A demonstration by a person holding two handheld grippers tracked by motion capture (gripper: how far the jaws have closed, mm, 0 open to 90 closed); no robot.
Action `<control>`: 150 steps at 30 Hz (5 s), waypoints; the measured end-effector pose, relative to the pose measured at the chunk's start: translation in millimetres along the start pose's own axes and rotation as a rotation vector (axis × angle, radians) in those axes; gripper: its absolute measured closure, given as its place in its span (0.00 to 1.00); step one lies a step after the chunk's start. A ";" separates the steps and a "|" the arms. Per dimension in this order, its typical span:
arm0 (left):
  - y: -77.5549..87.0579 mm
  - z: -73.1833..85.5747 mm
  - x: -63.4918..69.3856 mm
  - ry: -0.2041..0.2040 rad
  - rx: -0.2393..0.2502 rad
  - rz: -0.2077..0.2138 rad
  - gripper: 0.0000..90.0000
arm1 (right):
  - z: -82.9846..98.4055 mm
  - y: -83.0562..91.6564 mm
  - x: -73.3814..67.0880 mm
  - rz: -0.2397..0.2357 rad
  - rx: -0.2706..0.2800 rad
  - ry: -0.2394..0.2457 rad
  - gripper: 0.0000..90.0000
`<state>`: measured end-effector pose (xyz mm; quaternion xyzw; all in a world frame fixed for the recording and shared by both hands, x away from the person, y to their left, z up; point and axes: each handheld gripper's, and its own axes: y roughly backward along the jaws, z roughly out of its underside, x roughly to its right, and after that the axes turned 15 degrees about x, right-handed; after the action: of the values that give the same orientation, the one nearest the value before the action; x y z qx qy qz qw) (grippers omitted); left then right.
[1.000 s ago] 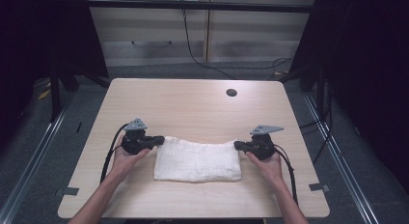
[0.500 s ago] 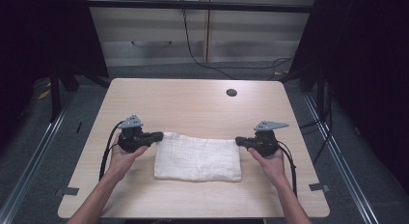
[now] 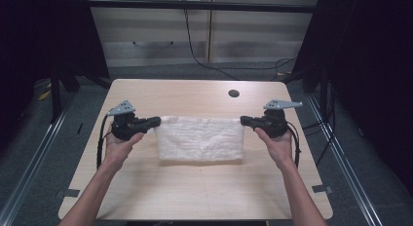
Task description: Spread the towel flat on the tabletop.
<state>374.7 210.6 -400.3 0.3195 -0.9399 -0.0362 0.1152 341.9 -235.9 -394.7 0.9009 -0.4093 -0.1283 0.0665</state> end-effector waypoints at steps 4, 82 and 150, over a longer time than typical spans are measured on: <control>2.1 -20.6 -2.1 -0.024 0.018 -0.015 0.96 | -21.0 -1.0 -0.4 -0.007 0.029 0.012 0.98; 77.5 99.6 55.3 -0.020 -0.217 0.103 0.94 | 99.1 53.7 -58.1 -0.113 -0.146 -0.043 0.97; -10.5 113.7 22.8 -0.039 -0.306 0.023 0.81 | 116.2 -4.7 -39.0 -0.097 -0.329 0.025 0.81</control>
<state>336.1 187.7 -507.7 0.2869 -0.9290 -0.1837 0.1449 287.5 -205.1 -500.2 0.8981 -0.3379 -0.1853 0.2119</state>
